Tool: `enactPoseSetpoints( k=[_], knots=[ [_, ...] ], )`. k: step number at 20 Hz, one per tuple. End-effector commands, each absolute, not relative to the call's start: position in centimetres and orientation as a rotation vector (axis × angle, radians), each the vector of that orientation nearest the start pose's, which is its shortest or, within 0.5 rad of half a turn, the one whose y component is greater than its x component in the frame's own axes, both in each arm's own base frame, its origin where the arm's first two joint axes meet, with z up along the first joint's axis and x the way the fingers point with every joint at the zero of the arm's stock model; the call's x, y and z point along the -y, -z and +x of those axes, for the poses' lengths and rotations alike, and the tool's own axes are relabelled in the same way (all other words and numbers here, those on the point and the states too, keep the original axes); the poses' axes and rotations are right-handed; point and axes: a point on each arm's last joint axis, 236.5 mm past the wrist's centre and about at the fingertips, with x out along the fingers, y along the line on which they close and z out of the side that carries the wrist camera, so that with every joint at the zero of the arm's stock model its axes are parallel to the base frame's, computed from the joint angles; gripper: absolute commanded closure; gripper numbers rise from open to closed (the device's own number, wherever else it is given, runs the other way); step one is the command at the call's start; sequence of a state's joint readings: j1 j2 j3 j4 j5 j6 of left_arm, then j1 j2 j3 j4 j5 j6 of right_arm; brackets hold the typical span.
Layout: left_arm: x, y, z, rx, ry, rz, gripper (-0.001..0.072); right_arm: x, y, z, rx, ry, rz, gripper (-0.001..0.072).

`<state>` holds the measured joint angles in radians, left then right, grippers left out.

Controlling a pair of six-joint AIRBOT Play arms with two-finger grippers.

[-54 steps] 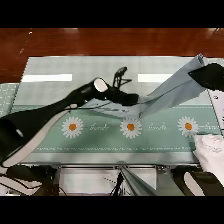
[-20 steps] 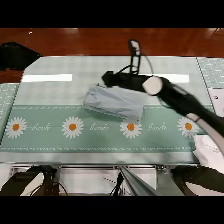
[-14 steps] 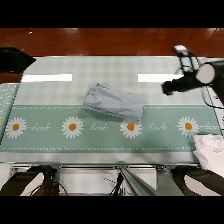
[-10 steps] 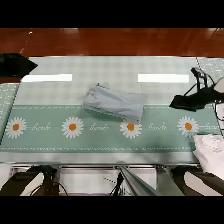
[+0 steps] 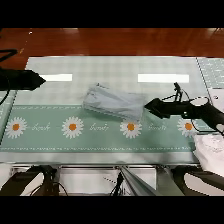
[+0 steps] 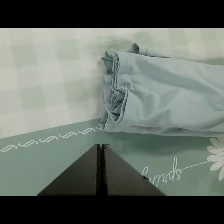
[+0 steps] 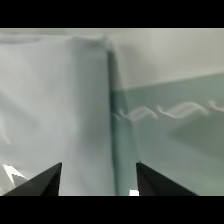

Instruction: Fold the shirts.

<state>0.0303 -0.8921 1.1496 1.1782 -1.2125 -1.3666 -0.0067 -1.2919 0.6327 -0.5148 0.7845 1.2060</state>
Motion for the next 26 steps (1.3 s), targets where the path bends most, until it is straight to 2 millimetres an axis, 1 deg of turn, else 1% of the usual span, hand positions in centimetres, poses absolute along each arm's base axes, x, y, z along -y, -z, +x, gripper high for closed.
enactPoseSetpoints(
  k=[1, 2, 3, 4, 5, 6, 7, 8, 9, 11, 12, 13, 14, 15, 16, 17, 18, 19, 20, 22, 23, 24, 26],
  knots=[
    [7.4, -15.1, 33.6, -0.915, 0.338, -0.131, 0.0684, -18.3, 9.5, 35.4, -1.193, -0.267, 0.946, 0.0174],
    [7.4, -15.1, 33.7, -0.914, 0.338, -0.131, 0.0683, -19.2, 9.7, 35.2, -1.203, -0.279, 0.957, 0.0179],
    [7.4, -15.2, 33.7, -0.91, 0.336, -0.131, 0.0684, -19.9, 9.7, 35.2, -1.205, -0.303, 0.944, 0.0226],
    [7.4, -15.3, 33.9, -0.903, 0.335, -0.132, 0.0684, -20.3, 9.4, 35.3, -1.198, -0.326, 0.923, 0.038],
    [7.4, -15.4, 34.0, -0.898, 0.333, -0.132, 0.0684, -20.6, 8.7, 35.6, -1.191, -0.359, 0.917, 0.0631],
    [7.3, -15.5, 34.1, -0.891, 0.331, -0.132, 0.0684, -20.9, 7.4, 35.9, -1.184, -0.413, 0.919, 0.0683],
    [7.3, -15.5, 34.2, -0.888, 0.331, -0.133, 0.0683, -20.9, 5.2, 36.4, -1.16, -0.493, 0.898, 0.0684],
    [7.4, -15.5, 34.2, -0.889, 0.333, -0.136, 0.0684, -20.5, 2.9, 36.8, -1.135, -0.557, 0.854, 0.0684],
    [7.5, -15.5, 34.3, -0.885, 0.334, -0.139, 0.0684, -19.4, 0.0, 37.2, -1.109, -0.589, 0.807, 0.0684],
    [8.1, -16.0, 35.1, -0.852, 0.347, -0.174, 0.0684, -15.3, -5.4, 37.5, -1.085, -0.519, 0.744, 0.0684],
    [8.5, -16.3, 35.6, -0.825, 0.356, -0.204, 0.0684, -13.0, -8.1, 37.2, -1.07, -0.47, 0.718, 0.0684],
    [8.9, -16.6, 36.2, -0.8, 0.366, -0.228, 0.0684, -10.4, -10.8, 36.5, -1.052, -0.412, 0.7, 0.0684],
    [9.3, -16.9, 36.7, -0.78, 0.371, -0.239, 0.0684, -8.0, -13.2, 35.6, -1.033, -0.356, 0.687, 0.0684],
    [9.6, -17.0, 37.1, -0.765, 0.375, -0.239, 0.0683, -5.4, -15.3, 34.4, -1.014, -0.289, 0.678, 0.0684],
    [10.0, -17.0, 37.4, -0.754, 0.384, -0.23, 0.0683, -2.9, -17.0, 32.8, -1.003, -0.217, 0.672, 0.0684],
    [10.5, -17.0, 37.6, -0.746, 0.397, -0.218, 0.0683, -0.5, -18.1, 31.0, -1.003, -0.142, 0.666, 0.0684],
    [11.0, -16.9, 37.8, -0.743, 0.406, -0.214, 0.0683, 1.7, -18.7, 29.0, -1.014, -0.061, 0.653, 0.0685],
    [11.5, -16.8, 37.9, -0.744, 0.418, -0.209, 0.0683, 4.1, -18.8, 26.6, -1.039, 0.045, 0.645, 0.0685],
    [12.1, -16.6, 37.8, -0.747, 0.438, -0.187, 0.0683, 6.4, -18.3, 24.2, -1.075, 0.155, 0.646, 0.0685],
    [13.1, -16.1, 37.7, -0.753, 0.474, -0.15, 0.0683, 10.6, -16.9, 18.6, -1.174, 0.386, 0.643, 0.0687],
    [13.4, -16.0, 37.6, -0.755, 0.485, -0.137, 0.0683, 12.7, -16.6, 16.6, -1.18, 0.516, 0.671, 0.0687],
    [13.5, -15.8, 37.7, -0.757, 0.491, -0.128, 0.0683, 14.3, -16.5, 14.8, -1.169, 0.623, 0.699, 0.0687],
    [13.4, -15.6, 37.9, -0.759, 0.489, -0.127, 0.0683, 16.5, -16.4, 11.9, -1.16, 0.783, 0.746, 0.0687]
  ],
)
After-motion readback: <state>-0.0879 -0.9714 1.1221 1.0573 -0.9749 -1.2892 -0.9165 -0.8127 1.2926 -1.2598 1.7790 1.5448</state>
